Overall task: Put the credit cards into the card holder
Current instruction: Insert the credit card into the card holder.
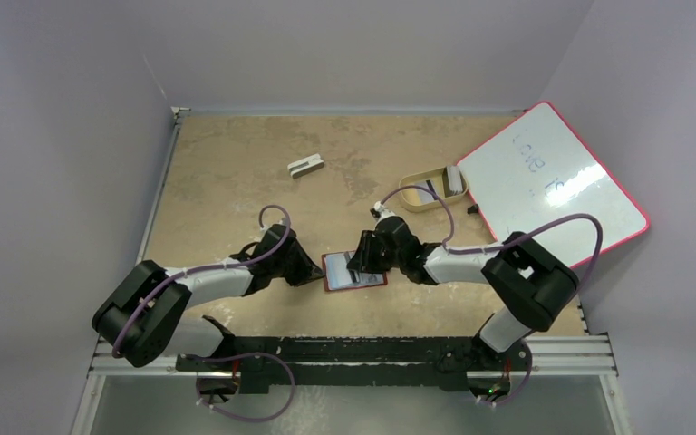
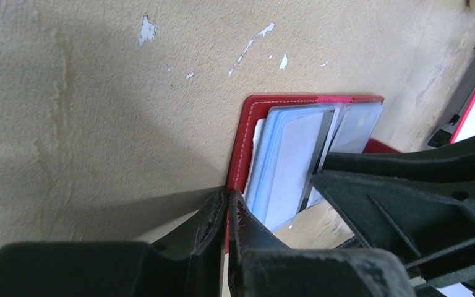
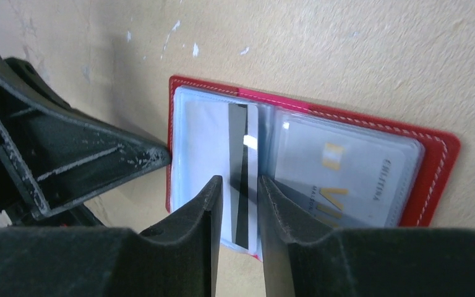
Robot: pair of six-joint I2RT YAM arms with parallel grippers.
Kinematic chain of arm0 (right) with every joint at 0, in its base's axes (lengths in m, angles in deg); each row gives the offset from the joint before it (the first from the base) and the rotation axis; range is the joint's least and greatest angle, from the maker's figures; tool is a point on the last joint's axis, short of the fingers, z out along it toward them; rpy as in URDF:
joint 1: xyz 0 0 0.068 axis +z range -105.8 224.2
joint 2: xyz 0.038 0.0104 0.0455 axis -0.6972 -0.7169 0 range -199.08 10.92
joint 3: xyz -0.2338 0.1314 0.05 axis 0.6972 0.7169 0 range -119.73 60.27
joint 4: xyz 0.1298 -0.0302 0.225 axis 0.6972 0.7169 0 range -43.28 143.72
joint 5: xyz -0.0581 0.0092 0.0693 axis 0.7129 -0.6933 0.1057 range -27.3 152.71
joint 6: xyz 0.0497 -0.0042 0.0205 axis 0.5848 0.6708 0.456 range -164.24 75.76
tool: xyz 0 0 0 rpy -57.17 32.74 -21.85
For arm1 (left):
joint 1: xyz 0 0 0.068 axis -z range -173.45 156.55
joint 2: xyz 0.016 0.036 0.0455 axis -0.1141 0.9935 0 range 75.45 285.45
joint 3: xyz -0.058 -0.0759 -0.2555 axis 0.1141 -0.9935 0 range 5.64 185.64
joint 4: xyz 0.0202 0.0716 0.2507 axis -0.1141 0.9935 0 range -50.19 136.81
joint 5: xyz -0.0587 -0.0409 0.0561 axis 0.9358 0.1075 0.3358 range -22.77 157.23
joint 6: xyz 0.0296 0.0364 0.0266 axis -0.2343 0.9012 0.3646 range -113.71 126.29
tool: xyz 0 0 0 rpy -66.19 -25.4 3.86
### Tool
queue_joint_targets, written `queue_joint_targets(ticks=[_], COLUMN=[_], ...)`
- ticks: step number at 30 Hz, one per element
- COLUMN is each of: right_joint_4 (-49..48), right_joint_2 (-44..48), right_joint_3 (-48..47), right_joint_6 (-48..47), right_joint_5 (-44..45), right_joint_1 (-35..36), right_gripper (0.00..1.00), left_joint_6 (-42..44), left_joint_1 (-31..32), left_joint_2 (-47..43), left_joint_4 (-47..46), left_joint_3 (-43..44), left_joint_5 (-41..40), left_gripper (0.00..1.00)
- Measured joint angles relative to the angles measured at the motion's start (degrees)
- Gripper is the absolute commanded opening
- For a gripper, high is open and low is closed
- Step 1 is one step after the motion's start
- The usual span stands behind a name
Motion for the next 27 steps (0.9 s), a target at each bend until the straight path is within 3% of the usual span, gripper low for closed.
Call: queue_joint_targets(ticks=[3,10,16,19,22,27], right_joint_4=[4.04,8.41,8.50,8.02,6.45,5.22], right_joint_2=[1.62,3.52,3.02,2.25,0.52,0.59], right_joint_3=[-0.74,-2.73,-2.73,-2.75,-2.69,-2.14], right_joint_6=[-0.22,-1.55,-1.64,-1.46,-0.48,1.16], right_joint_5=[0.33,1.70,1.62,1.27,0.35,-0.37], right_joint_1=[0.63,1.49,1.57,1.81,1.77,1.75], right_gripper=[0.36,0.33,0.18,0.16,0.18,0.32], left_joint_6=[0.00,-0.02,-0.07,-0.09,-0.15,-0.37], left_joint_1=[0.00,0.22,0.22,0.22,0.26,0.39], left_joint_2=[-0.02,-0.02,-0.02,-0.02,-0.02,-1.09], left_joint_4=[0.09,-0.02,-0.04,-0.07,-0.09,1.05], left_joint_3=[0.02,0.00,0.00,0.00,0.00,-0.04], left_joint_5=[-0.15,-0.22,-0.22,-0.20,-0.20,-0.79], left_gripper=[0.05,0.05,0.05,0.05,0.05,0.10])
